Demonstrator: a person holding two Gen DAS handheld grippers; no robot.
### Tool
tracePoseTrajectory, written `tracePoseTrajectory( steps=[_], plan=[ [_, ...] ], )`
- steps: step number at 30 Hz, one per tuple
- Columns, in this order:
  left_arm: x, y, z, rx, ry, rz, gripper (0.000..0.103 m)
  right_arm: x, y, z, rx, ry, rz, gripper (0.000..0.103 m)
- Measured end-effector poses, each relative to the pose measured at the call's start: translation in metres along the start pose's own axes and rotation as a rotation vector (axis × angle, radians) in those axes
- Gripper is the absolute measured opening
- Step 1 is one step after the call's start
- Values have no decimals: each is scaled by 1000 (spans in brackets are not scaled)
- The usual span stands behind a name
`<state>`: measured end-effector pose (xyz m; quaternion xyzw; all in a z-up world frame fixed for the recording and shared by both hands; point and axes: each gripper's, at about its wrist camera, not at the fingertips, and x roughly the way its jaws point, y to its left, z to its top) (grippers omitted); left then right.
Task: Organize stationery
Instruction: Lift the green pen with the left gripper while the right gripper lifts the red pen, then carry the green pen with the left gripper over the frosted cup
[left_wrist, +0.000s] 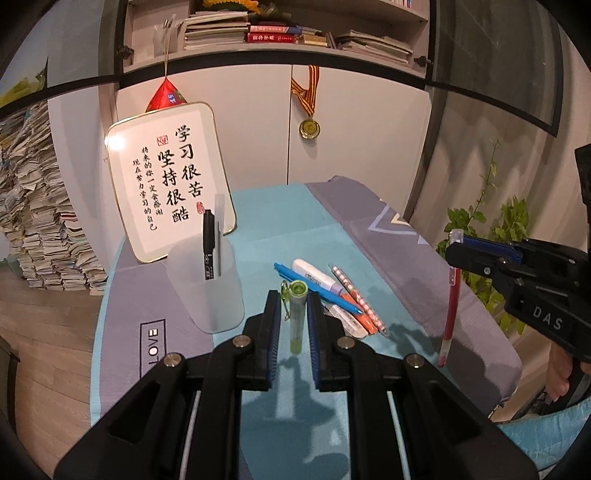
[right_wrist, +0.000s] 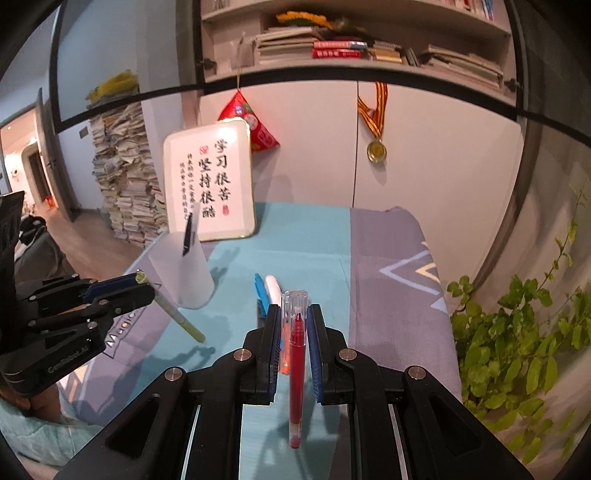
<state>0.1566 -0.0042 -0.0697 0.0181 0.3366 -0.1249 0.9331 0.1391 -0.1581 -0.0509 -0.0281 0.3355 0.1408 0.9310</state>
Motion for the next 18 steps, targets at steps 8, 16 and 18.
tracePoseTrajectory(
  steps=[8, 16, 18],
  plan=[
    [-10, 2, 8, -2, -36, -5, 7, -6, 13, 6, -9, -30, 5, 15],
    [8, 14, 1, -9, 25, -7, 9, -1, 11, 2, 8, -8, 5, 15],
    [24, 17, -4, -22, 74, -27, 20, -1, 6, 0, 28, -2, 3, 15]
  ],
)
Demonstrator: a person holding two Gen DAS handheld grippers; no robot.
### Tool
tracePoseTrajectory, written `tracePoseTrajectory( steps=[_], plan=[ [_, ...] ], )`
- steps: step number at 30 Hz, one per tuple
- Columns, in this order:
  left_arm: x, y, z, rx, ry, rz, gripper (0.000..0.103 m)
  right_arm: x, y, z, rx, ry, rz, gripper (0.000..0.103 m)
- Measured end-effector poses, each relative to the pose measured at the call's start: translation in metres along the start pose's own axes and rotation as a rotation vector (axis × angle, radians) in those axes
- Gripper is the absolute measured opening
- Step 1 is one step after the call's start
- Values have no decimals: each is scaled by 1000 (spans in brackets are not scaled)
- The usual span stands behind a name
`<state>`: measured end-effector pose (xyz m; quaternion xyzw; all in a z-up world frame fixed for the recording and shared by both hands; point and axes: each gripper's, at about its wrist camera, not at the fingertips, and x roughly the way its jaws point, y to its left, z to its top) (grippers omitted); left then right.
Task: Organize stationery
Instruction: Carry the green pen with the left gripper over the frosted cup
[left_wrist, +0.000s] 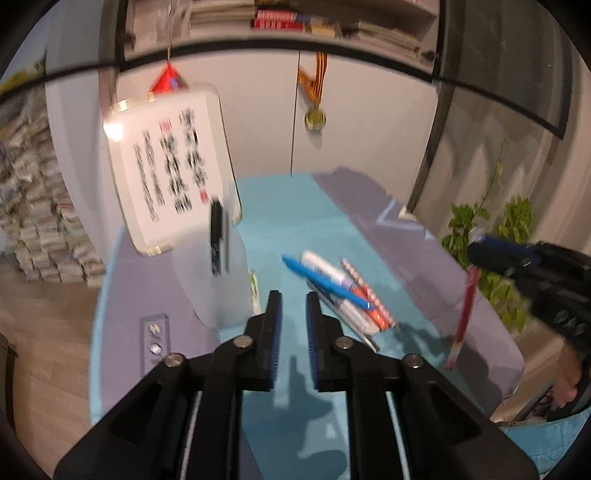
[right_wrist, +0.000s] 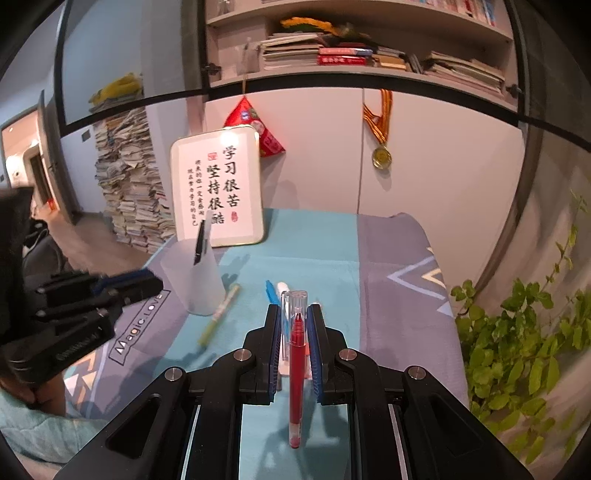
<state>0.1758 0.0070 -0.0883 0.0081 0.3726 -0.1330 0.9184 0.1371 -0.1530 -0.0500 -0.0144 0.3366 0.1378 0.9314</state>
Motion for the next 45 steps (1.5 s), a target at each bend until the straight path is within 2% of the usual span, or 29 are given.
tracePoseTrajectory(
  steps=[1, 2, 5, 7, 9, 11, 12, 13, 16, 19, 21, 24, 27, 28, 29, 30, 31, 34, 39, 44, 45],
  plan=[
    [12, 0, -2, 0, 31, -7, 34, 1, -2, -1, 9, 5, 1, 15],
    [21, 0, -4, 3, 53, 7, 43, 2, -5, -2, 17, 10, 0, 15],
    [54, 2, -15, 18, 124, 71, 42, 4, -10, -5, 34, 20, 4, 15],
    [72, 9, -22, 0, 173, 88, 41, 4, -13, -6, 39, 24, 4, 15],
    [91, 19, -28, -25, 229, 99, 38, 5, -16, -6, 46, 26, 5, 15],
    [101, 24, -33, -35, 256, 108, 19, 6, -19, -7, 54, 28, 9, 15],
    [105, 27, -35, -41, 270, 113, 17, 7, -19, -7, 57, 29, 12, 15],
    [104, 29, -35, -48, 251, 117, 8, 7, -20, -7, 60, 30, 16, 15],
    [99, 37, -36, -72, 261, 100, 8, 7, -19, -8, 63, 29, 24, 15],
    [79, 36, -41, -83, 258, 47, 8, 6, -18, -8, 61, 28, 29, 15],
    [57, 26, -51, -48, 263, 3, 8, 6, -18, -9, 61, 33, 31, 15],
    [29, 11, -73, 40, 292, -13, 9, 6, -17, -10, 65, 35, 31, 15],
    [20, 4, -88, 97, 317, -13, 14, 6, -16, -12, 70, 37, 37, 15],
    [19, 3, -90, 102, 319, -10, 25, 7, -17, -12, 71, 39, 40, 15],
    [19, 4, -89, 99, 315, -6, 42, 7, -15, -13, 72, 40, 44, 15],
    [20, 6, -86, 90, 303, 4, 48, 8, -14, -13, 72, 41, 48, 15],
    [21, 7, -82, 83, 291, 14, 50, 8, -13, -14, 71, 42, 53, 15],
    [33, 4, -62, 80, 259, 16, 48, 8, -11, -15, 71, 39, 59, 15],
    [73, -5, -38, 98, 284, 21, 44, 5, -13, -16, 80, 33, 51, 15],
    [105, -6, -32, 103, 348, 39, 24, 4, -19, -18, 95, 36, 44, 15],
    [104, -5, -32, 100, 337, 29, 21, 4, -20, -18, 99, 36, 43, 15]
  ],
)
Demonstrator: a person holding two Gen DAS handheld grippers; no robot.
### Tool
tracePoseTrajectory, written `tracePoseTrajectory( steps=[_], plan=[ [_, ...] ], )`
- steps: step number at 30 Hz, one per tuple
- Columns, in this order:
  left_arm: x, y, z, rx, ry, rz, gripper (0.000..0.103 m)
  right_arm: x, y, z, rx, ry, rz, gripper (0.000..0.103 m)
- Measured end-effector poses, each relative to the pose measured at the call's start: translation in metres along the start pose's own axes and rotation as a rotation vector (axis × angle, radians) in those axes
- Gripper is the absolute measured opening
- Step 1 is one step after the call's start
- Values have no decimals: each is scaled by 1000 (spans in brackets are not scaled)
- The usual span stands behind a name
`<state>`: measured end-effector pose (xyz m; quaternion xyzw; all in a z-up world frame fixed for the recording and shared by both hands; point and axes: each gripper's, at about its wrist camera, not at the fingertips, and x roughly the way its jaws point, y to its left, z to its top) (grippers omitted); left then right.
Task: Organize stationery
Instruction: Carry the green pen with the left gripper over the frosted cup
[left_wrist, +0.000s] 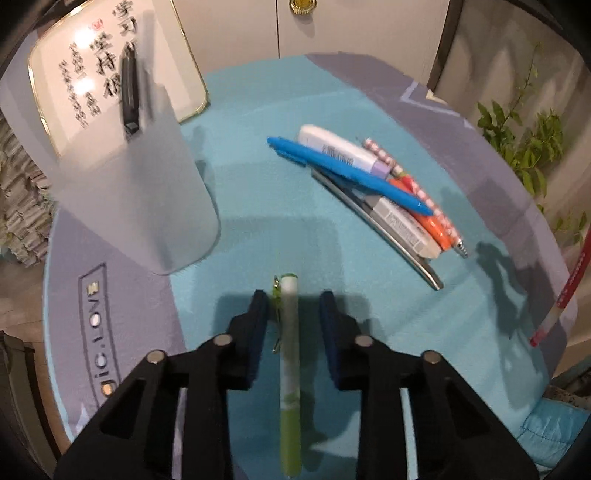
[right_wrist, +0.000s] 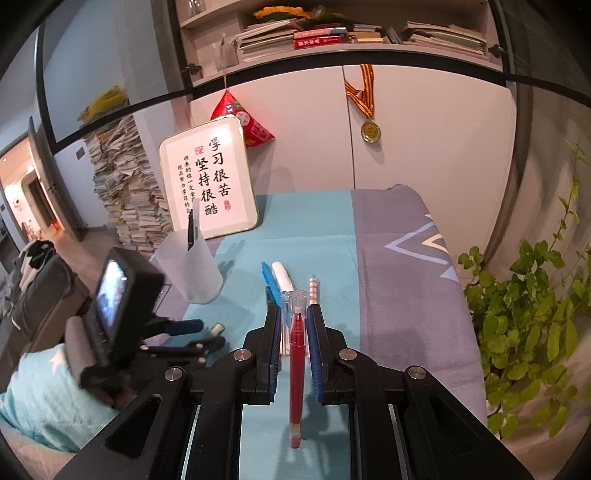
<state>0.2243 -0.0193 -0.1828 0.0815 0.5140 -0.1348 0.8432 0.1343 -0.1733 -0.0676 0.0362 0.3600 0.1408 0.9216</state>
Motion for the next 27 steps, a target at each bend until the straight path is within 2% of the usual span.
tracePoseTrajectory(
  steps=[1, 5, 10, 17, 19, 21, 27],
  plan=[
    [2, -1, 1, 9, 8, -9, 12, 0, -2, 0, 6, 0, 0, 15],
    [-5, -3, -1, 6, -12, -1, 12, 3, -1, 0, 10, 3, 8, 15],
    [-59, 1, 0, -44, -174, -42, 12, 1, 3, 1, -2, -3, 13, 15],
    [-138, 14, 0, -65, -412, -32, 12, -1, 10, 2, -11, -9, 22, 15],
    [-154, 14, 6, -57, -472, -4, 12, -1, 12, 2, -15, -10, 24, 15],
    [-166, 19, 12, -63, -518, 37, 12, -1, 15, 3, -21, -10, 26, 15],
    [-182, 48, 30, -133, -581, 84, 12, -4, 17, 4, -31, -16, 21, 15]
  ],
)
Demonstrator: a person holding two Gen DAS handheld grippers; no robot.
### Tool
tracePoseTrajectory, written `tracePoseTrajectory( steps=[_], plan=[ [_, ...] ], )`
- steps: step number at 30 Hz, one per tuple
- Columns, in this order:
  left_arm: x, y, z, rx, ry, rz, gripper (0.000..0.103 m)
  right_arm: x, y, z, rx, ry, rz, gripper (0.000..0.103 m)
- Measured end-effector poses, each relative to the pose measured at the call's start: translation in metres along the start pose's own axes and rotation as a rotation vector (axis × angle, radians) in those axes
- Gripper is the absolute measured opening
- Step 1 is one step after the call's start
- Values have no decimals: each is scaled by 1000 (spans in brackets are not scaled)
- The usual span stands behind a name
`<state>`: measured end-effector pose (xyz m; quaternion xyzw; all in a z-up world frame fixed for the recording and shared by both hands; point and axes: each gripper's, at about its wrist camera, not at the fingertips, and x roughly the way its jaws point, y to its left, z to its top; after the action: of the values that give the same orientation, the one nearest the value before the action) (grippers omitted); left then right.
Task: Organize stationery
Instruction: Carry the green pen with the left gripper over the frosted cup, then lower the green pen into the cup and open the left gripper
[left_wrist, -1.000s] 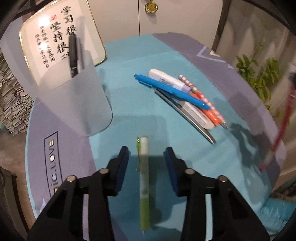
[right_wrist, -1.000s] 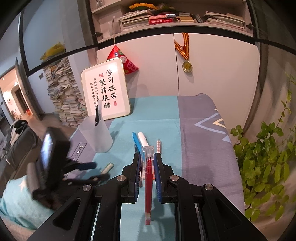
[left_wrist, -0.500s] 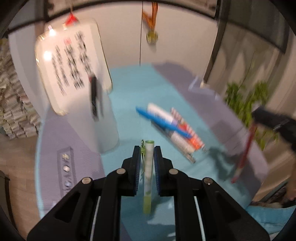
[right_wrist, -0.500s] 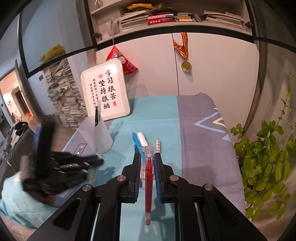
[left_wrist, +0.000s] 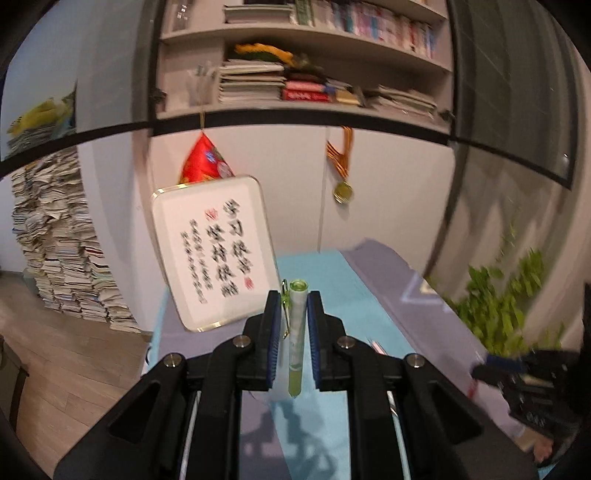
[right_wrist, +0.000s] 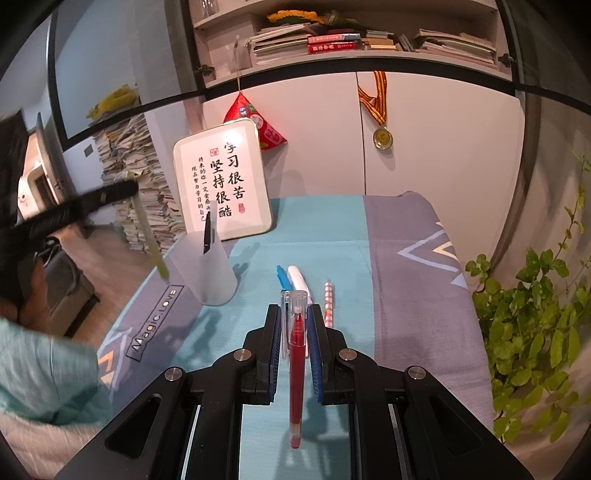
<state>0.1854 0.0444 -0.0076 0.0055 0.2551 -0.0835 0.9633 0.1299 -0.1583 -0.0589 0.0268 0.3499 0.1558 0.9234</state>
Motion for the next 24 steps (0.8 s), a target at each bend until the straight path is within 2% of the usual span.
tracePoseTrajectory(
  steps=[5, 11, 16, 24],
  plan=[
    [18, 18, 7, -39, -10, 39, 12, 1, -1, 2, 2, -2, -14, 15],
    [42, 28, -10, -30, 39, 73, 12, 4, 2, 6, -1, -2, -21, 15],
    [55, 35, -28, -36, 83, 58, 12, 7, 8, 17, -1, -24, -26, 15],
    [66, 39, -42, -27, 106, 41, 13, 14, 33, 34, -49, -48, -28, 15]
  ],
)
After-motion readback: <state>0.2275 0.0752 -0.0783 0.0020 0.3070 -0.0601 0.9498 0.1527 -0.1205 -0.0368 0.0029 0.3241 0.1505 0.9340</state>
